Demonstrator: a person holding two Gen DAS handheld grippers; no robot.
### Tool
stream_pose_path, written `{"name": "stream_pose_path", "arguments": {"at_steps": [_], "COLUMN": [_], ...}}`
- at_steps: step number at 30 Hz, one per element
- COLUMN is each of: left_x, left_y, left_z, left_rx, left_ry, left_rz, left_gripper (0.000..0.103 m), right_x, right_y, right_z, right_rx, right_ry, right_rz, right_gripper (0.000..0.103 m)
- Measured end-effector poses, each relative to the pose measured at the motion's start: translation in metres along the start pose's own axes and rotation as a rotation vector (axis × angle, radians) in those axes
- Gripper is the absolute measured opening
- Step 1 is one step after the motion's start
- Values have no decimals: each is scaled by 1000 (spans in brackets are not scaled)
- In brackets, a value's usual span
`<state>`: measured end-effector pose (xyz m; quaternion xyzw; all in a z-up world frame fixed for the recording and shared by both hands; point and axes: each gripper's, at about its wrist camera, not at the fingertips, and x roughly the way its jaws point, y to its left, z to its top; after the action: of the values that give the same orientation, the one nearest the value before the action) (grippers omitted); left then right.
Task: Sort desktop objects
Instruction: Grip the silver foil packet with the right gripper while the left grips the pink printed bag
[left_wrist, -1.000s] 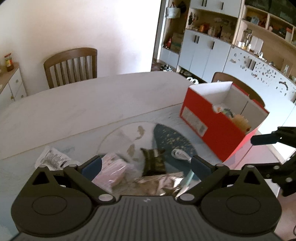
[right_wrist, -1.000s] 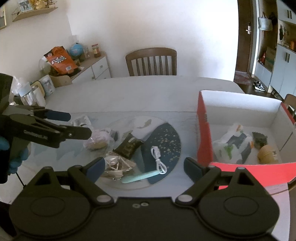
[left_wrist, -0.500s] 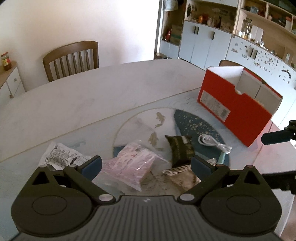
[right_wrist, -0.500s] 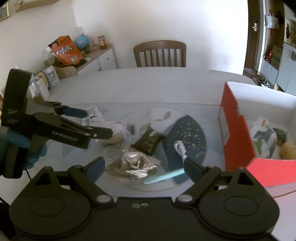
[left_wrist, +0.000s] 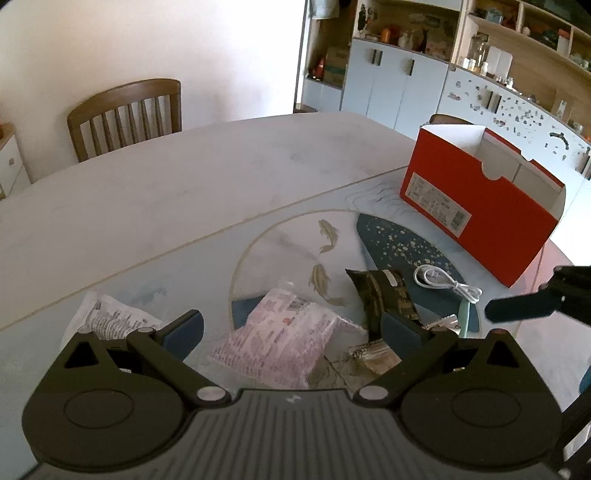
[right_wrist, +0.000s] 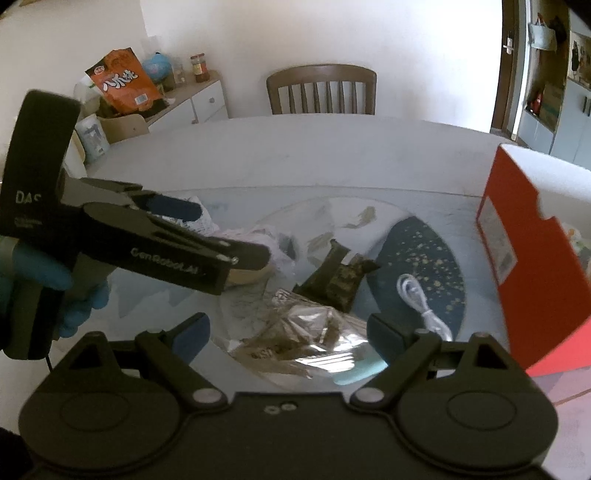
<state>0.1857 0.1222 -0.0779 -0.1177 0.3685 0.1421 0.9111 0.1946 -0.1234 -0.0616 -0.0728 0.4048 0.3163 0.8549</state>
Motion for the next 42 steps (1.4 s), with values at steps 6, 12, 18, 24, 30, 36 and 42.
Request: {"name": "stream_pose_path", "arguments": {"at_steps": [6,12,18,24,30,36,42], "left_x": [8,19,27,31,35,33,26], "left_y": [6,5,6,3,3,5,2], "left_z": [2,-2,-10,-14,-18,-18,-15], "left_rx": [-7,-1,-15,-9,-13,-19,-19], "left_ry": [-1,16,31,36,49,39,19], "left_rz": [-15,-20,-22,-16,-1,1,7], "left_gripper": [103,103,102,102,84,60,57], "right_x": [19,36,44,44,44,42,34], "right_y": [2,6,11,9,9,8,10], "right_z": [6,2,-8,-8,-9,-10,-9], "right_rx": [65,48,17,17,8,20,24], "right_ry": [23,70,112,110,105,100,85], "right_rz": [-37,-102,-146,-141,-137,-130,-116], "right_gripper": [88,84,70,64,59,55,53]}}
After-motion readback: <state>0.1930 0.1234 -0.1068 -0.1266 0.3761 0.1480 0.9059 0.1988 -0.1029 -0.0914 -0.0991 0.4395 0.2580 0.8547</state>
